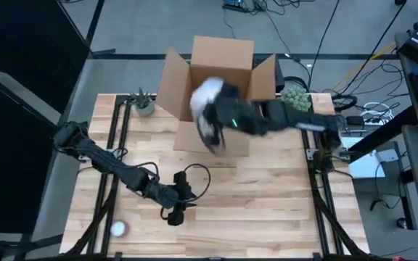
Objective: Wrap mug
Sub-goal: Put the orange wrapped cup into the box
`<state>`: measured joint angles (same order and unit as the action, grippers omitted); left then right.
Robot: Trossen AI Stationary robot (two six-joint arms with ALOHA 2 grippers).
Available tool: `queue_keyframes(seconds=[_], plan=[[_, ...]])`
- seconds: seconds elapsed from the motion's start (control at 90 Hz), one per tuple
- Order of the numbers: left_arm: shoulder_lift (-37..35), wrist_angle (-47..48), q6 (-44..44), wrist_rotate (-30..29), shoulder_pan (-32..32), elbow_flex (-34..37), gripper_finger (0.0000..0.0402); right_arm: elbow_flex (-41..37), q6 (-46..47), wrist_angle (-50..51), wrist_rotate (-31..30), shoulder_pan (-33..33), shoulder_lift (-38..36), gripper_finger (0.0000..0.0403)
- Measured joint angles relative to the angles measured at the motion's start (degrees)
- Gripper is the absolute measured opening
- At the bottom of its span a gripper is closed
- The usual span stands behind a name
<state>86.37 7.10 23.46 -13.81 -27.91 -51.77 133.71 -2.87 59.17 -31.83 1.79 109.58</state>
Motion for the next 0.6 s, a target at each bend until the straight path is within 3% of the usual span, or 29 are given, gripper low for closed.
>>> queue_keyframes(seconds=[0.233, 0.4, 0.6], plan=[[0.0, 0.0, -0.4, -0.1, 0.2, 0.0, 0.0120, -2.2, 10.0, 6.9, 9.9, 12.1, 4.2, 0.0019], [0.0, -0.1, -1.7, -0.3, 0.5, 0.0, 0.0120, -8.1, 14.4, 7.0, 15.9, 15.6, 7.6, 0.0019], [0.0, -0.1, -1.8, -0.4, 0.6, 0.0, 0.0120, -15.1, 17.3, 4.5, 18.1, 18.2, 9.2, 0.0019]])
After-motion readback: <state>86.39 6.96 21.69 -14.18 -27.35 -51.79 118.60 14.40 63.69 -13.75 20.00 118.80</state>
